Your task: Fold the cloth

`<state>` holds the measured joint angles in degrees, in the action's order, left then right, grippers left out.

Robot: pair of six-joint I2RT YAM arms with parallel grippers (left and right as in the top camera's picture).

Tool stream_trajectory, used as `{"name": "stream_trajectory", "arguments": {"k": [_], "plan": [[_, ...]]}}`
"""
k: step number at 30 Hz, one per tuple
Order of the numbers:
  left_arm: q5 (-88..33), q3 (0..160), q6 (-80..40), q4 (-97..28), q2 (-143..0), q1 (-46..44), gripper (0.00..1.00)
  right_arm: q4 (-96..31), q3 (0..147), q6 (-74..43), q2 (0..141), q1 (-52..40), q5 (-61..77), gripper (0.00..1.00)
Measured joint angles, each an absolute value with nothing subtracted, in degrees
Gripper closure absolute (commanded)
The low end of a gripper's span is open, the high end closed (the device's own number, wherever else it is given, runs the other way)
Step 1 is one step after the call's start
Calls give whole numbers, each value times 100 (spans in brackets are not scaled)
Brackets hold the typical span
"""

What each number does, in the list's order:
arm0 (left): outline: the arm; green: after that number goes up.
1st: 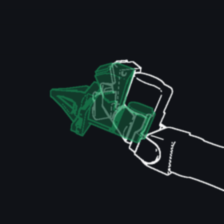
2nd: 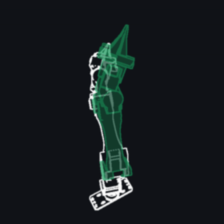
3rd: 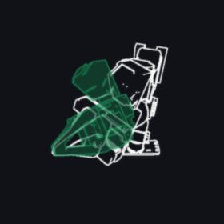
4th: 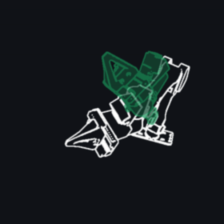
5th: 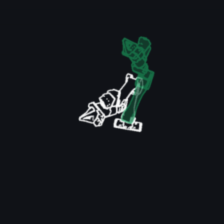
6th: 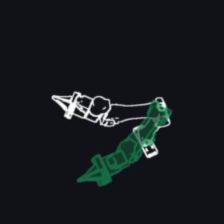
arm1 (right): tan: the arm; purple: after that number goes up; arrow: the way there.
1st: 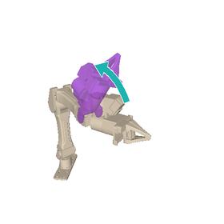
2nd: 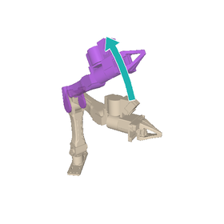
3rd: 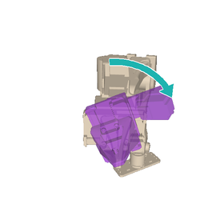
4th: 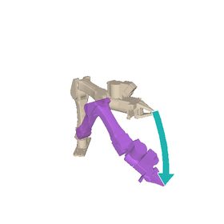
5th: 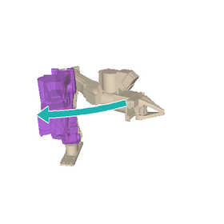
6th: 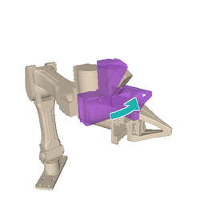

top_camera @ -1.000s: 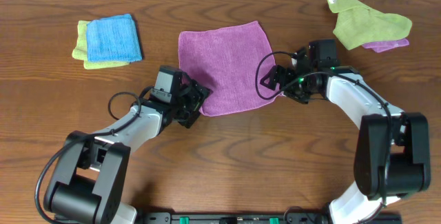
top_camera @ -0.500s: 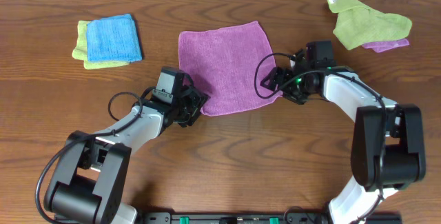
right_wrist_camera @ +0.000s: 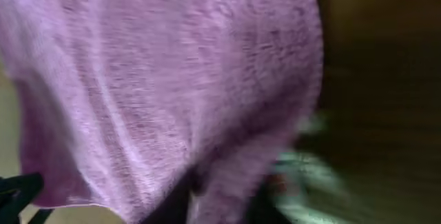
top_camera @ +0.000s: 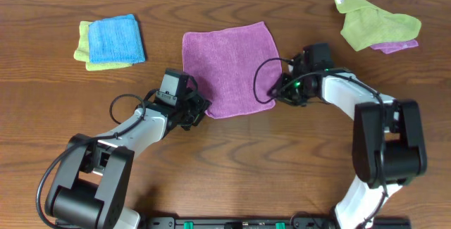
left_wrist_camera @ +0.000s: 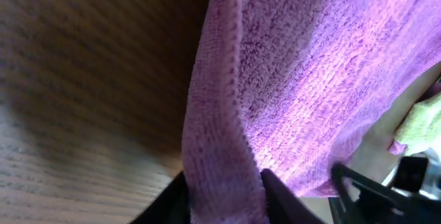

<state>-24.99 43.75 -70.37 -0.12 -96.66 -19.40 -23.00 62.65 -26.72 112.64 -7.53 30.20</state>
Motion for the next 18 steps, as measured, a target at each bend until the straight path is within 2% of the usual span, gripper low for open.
{"name": "stream_trajectory", "arguments": {"k": [2, 11, 18], "plan": [[-2497, 4375, -7022, -75, -9666, -1940, 94, -2296, 6272, -2672, 11277, -753, 3061, 99], [-2508, 4375, -6490, -414, -9666, -1940, 94, -2626, 6305, -2585, 11279, -685, 3138, 99], [-2672, 4375, -5780, -1013, -9666, -1940, 94, -3374, 6289, -2239, 11128, -589, 3024, 99]]}}
